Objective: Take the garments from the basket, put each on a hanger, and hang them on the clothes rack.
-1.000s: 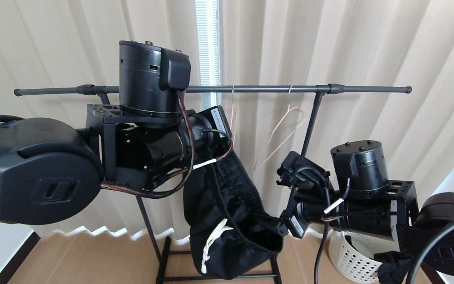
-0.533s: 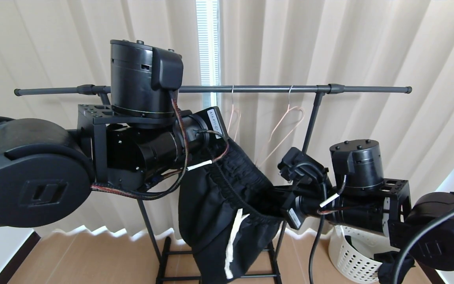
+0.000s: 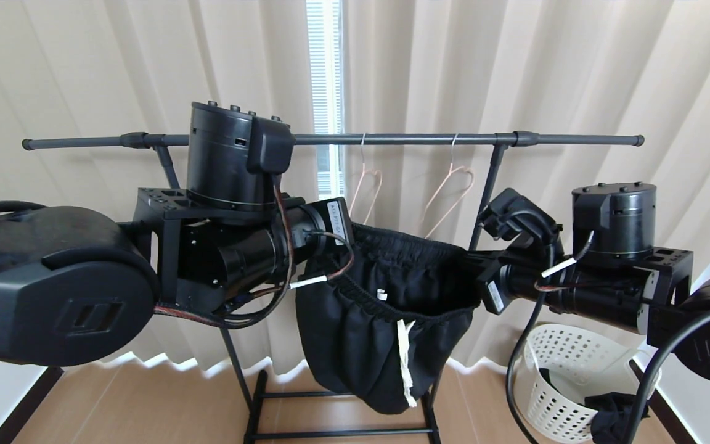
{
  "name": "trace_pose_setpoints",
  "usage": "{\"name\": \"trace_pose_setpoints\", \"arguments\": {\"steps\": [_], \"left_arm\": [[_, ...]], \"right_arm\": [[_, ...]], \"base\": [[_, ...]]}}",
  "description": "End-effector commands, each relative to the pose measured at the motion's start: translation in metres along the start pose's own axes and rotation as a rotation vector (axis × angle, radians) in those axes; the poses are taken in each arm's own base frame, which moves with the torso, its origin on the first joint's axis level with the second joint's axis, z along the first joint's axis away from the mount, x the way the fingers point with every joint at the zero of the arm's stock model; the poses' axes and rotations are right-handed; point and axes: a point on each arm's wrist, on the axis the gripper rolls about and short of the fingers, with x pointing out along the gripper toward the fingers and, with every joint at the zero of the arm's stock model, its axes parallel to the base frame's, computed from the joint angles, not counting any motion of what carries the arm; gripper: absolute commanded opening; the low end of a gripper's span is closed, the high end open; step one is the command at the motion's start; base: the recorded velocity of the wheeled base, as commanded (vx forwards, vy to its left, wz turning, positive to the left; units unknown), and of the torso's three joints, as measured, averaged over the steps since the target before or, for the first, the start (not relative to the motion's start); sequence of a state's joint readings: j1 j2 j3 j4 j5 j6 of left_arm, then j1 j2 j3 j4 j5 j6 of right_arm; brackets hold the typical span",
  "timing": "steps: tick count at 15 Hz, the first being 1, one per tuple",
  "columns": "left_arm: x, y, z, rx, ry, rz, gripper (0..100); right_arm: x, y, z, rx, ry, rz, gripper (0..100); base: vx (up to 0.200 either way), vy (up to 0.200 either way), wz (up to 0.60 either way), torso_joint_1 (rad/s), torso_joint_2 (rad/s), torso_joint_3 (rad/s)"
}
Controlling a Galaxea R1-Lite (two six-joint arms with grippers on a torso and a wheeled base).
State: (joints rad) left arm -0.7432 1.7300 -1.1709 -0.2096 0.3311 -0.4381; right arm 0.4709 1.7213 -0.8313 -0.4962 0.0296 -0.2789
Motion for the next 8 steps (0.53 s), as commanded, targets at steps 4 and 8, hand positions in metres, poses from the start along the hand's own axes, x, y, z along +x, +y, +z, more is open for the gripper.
{"name": "trace_pose_setpoints", "arguments": {"steps": [4,8], "left_arm": [[0.023,0.009,-0.029,0.108,0.09,0.05,0],[0.025,0.019,-0.049,0.219,0.045,0.027,100]], "right_arm": [[-0.017,-0.022,0.012,0.019,-0.058,-0.075,0],[-0.024,-0.032,0.016,0.027,-0.08,-0.112,0]], "base": [[0.0,0.0,0.0,0.0,0.0,0.0],[0.0,0.0,0.0,0.0,0.0,0.0]]}}
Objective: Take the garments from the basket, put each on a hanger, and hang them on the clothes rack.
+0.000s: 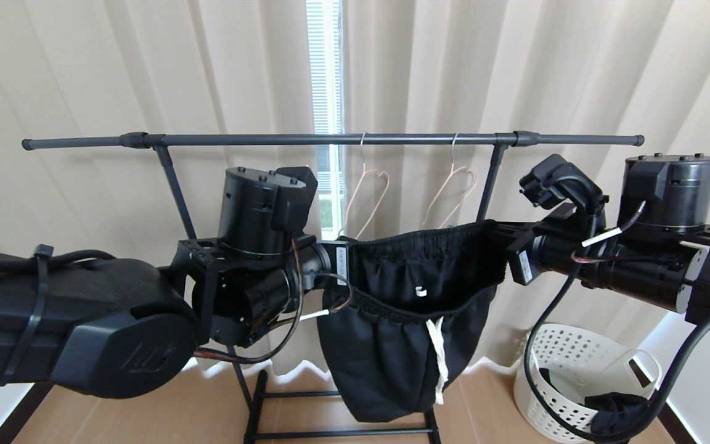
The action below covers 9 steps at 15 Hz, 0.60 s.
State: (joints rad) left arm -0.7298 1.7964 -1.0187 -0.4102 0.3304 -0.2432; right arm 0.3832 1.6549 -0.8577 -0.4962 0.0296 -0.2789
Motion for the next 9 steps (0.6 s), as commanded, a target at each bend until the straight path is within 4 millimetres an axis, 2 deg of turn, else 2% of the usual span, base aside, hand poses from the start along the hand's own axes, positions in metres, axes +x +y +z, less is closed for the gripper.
{"name": "trace_pose_setpoints", "arguments": {"steps": [1,6,9], "left_arm": [[0.002,0.002,-0.014,0.034,0.023,0.001,100],[-0.002,0.004,-0.019,0.045,0.039,-0.064,100],[-0.016,0.012,-0.013,0.029,0.041,-0.169,100]], "right_arm": [[-0.003,-0.002,0.003,0.001,-0.013,-0.007,0],[-0.003,-0.007,0.005,0.004,-0.021,-0.024,0],[-0.001,-0.008,0.005,0.006,-0.009,-0.066,0]], "base": [[0.0,0.0,0.0,0.0,0.0,0.0],[0.0,0.0,0.0,0.0,0.0,0.0],[0.0,0.0,0.0,0.0,0.0,0.0]]}}
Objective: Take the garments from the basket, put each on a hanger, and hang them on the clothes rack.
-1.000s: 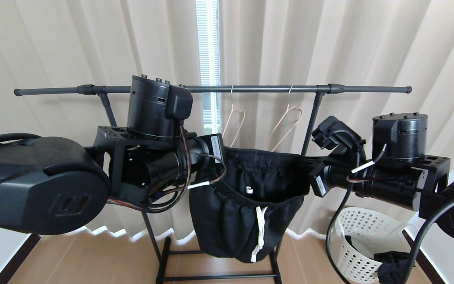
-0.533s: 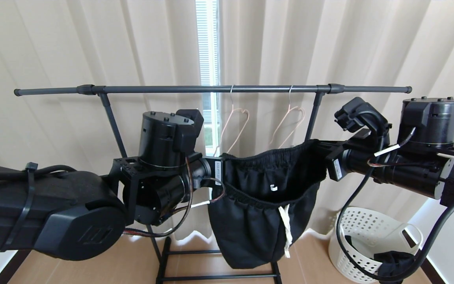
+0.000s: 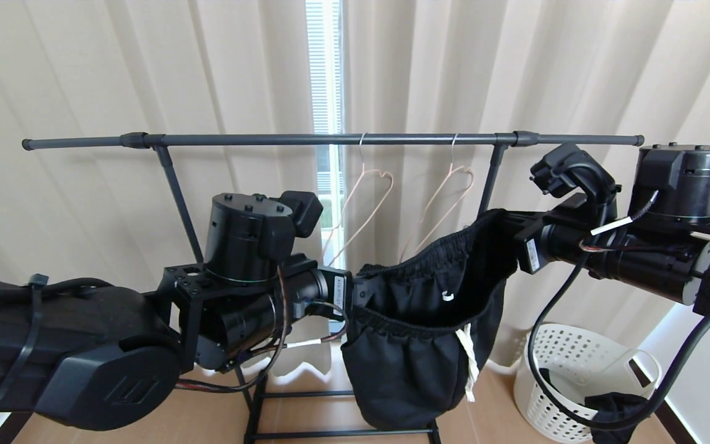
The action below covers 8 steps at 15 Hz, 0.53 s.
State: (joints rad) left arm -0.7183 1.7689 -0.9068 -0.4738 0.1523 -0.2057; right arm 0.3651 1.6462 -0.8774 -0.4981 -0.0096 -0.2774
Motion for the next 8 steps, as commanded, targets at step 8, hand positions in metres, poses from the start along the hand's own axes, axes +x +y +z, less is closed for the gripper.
{"name": "trace_pose_setpoints", "arguments": {"steps": [8], "left_arm": [[-0.048,0.035,0.027,-0.125,-0.042,-0.321,100]], "right_arm": [[0.008,0.004,-0.007,-0.002,0.032,0.001,0]], "base": [[0.0,0.0,0.0,0.0,0.0,0.0]]}}
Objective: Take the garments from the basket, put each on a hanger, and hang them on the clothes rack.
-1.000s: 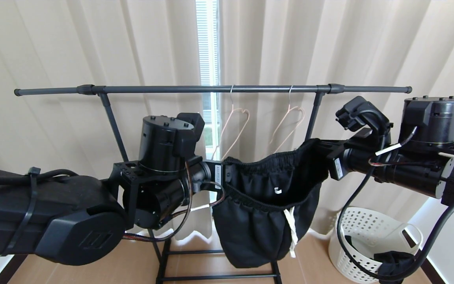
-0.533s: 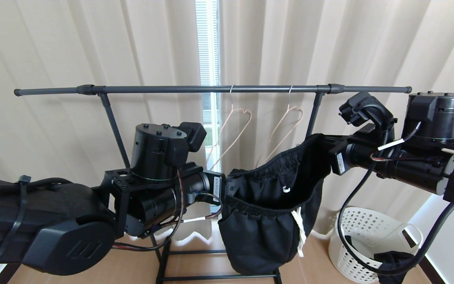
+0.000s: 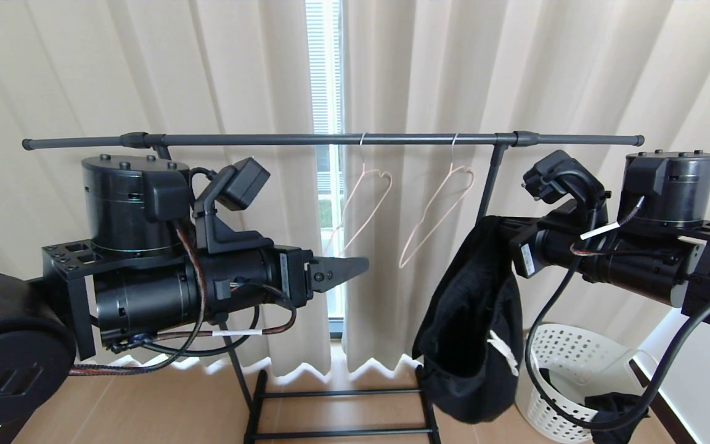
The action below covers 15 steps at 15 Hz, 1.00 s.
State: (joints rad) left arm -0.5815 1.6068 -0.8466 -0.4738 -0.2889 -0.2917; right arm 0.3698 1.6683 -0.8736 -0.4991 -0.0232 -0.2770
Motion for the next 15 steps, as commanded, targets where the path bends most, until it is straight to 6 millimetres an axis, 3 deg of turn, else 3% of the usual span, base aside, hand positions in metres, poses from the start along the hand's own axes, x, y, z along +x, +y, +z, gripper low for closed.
{"name": "trace_pose_setpoints", "arguments": {"steps": [1,4,8,15], "left_arm": [[-0.001,0.004,0.003,-0.001,-0.013,0.019,100],[0.019,0.015,-0.002,0.029,-0.009,0.16,100],[0.067,0.03,-0.021,0.096,0.013,0.481,100],[0.076,0.035,-0.031,0.12,-0.039,0.494,100]], "right_arm": [[0.002,0.001,-0.002,-0.001,0.006,0.003,0],[0.001,0.001,-0.002,-0.001,0.006,0.003,0],[0.002,0.001,-0.002,-0.003,0.009,0.004,0],[0.001,0.001,-0.001,-0.003,0.004,0.003,0]], "base": [[0.0,0.0,0.0,0.0,0.0,0.0],[0.0,0.0,0.0,0.0,0.0,0.0],[0.0,0.0,0.0,0.0,0.0,0.0],[0.0,0.0,0.0,0.0,0.0,0.0]]}}
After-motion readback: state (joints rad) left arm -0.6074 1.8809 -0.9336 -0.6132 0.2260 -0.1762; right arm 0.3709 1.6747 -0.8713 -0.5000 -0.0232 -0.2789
